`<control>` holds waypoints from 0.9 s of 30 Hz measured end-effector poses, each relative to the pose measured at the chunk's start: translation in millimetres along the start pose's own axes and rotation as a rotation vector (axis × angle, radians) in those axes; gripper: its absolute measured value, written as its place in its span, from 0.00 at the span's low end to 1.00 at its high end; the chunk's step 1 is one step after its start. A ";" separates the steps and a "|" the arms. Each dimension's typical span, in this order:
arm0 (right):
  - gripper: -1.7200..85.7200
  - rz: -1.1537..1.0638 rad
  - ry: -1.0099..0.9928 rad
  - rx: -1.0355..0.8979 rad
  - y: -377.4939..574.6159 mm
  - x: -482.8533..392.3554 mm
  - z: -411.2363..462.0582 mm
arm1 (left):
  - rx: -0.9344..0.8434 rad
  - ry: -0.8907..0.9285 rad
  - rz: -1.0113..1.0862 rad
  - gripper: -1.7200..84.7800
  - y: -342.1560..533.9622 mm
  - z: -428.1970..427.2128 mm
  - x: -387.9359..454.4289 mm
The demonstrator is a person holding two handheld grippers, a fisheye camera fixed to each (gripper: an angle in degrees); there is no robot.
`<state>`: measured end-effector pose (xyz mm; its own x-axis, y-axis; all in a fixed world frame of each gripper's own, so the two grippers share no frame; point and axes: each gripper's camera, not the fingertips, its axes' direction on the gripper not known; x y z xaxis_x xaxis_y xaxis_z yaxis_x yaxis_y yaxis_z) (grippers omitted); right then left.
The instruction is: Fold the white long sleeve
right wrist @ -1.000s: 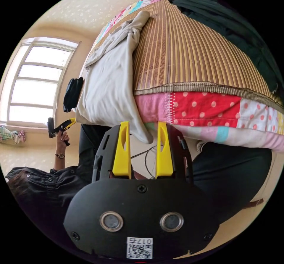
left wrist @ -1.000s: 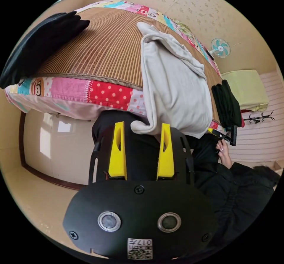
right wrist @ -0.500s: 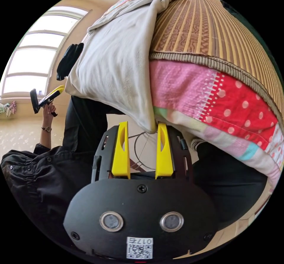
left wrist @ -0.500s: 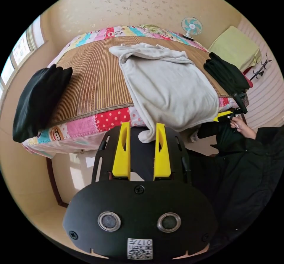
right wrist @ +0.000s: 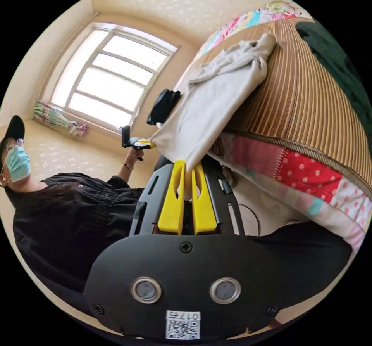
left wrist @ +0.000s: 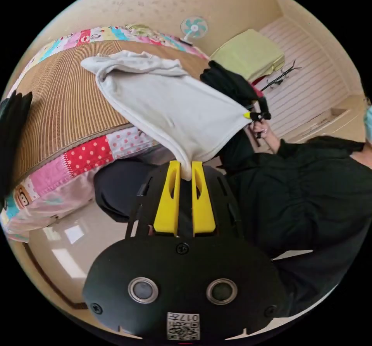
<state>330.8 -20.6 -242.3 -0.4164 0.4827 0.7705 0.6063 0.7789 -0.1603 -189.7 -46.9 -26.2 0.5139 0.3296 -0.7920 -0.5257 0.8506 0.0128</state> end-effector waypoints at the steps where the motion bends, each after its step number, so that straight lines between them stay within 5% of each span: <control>1: 0.04 -0.013 -0.020 0.020 1.5 -7.9 -9.9 | 0.120 0.154 -0.002 0.08 16.7 -26.3 -1.1; 8: 0.04 -0.150 -0.263 0.268 -17.9 -89.7 -79.3 | 0.699 0.538 -0.032 0.08 47.8 -133.4 -22.6; 16: 0.11 0.142 0.229 0.285 -240.8 -19.8 -23.2 | 0.769 0.545 -0.542 0.14 -102.7 -124.1 -204.0; 23: 0.12 0.124 0.464 0.338 -232.5 -28.6 78.7 | 0.706 0.155 -0.806 0.22 -18.5 -91.6 -205.8; 27: 0.08 0.023 0.675 0.256 -226.3 -17.5 150.8 | 0.597 0.135 -0.912 0.25 11.9 -45.5 -203.5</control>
<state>98.7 -144.9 -312.6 0.1544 0.2116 0.9651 0.3980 0.8807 -0.2568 -331.4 -122.5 107.4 0.4454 -0.5404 -0.7138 0.4458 0.8253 -0.3466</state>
